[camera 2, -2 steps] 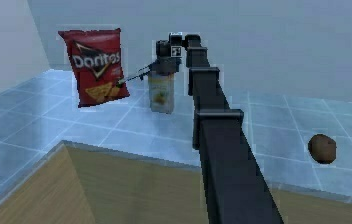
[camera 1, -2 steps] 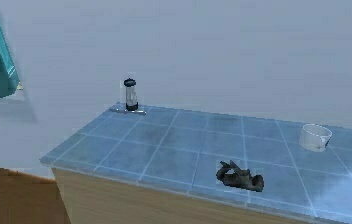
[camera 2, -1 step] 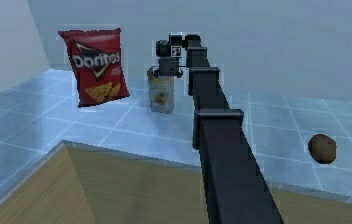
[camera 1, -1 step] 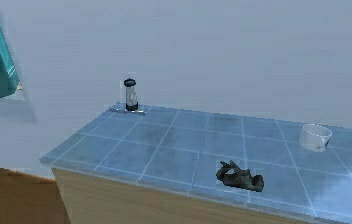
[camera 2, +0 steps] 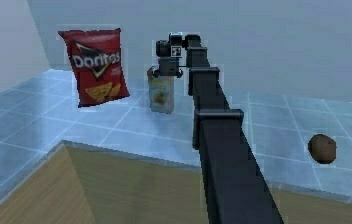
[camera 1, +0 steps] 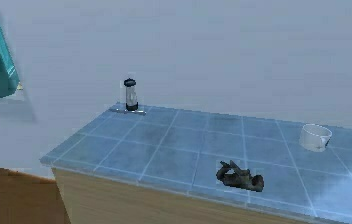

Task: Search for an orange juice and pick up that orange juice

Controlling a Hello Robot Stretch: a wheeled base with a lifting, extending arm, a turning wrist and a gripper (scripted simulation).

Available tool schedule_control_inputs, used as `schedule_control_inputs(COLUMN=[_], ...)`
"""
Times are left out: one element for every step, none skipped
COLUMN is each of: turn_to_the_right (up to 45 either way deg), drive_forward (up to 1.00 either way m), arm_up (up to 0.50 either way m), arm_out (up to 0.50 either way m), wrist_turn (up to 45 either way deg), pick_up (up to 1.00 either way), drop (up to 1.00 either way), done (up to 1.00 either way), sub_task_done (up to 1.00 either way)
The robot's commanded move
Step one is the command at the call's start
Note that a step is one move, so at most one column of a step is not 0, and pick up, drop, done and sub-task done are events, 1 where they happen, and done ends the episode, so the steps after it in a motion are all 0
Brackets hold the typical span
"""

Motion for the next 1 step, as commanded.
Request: schedule_control_inputs(turn_to_the_right=[0.0], drive_forward=[0.00], arm_up=[0.00], arm_out=[0.00], wrist_turn=[0.0], pick_up=[0.00], drop=[0.00], done=[1.00], sub_task_done=[0.00])
